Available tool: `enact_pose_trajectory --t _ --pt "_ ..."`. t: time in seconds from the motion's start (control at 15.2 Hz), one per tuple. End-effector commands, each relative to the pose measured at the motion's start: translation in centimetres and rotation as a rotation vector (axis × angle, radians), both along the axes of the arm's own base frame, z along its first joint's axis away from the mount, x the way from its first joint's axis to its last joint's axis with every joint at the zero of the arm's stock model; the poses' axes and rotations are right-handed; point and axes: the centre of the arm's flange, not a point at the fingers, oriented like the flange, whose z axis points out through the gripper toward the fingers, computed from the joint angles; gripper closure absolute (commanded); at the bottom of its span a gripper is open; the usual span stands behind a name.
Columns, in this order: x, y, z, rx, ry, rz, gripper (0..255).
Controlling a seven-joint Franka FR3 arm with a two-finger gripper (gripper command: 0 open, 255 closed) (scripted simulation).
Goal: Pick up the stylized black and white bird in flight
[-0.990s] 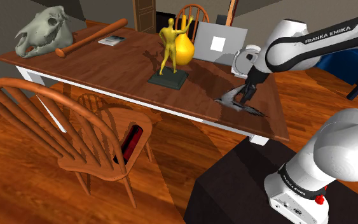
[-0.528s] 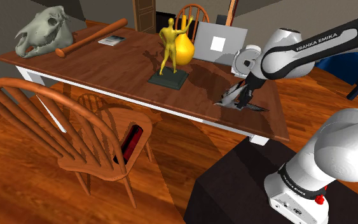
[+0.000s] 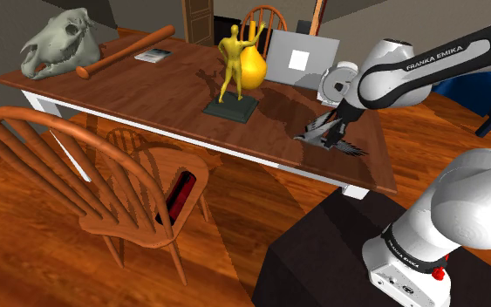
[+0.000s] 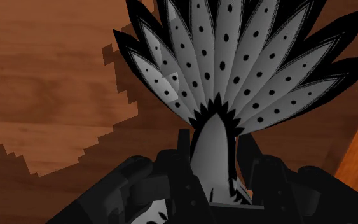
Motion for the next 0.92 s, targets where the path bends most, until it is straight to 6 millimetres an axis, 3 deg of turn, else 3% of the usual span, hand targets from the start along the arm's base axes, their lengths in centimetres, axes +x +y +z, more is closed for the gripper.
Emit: enact_pose_trajectory --t 0.0,0.86 --pt "0.0 0.0 -0.1 0.001 0.003 0.0 255" --pt "0.0 0.0 6.8 0.001 0.003 0.0 255"
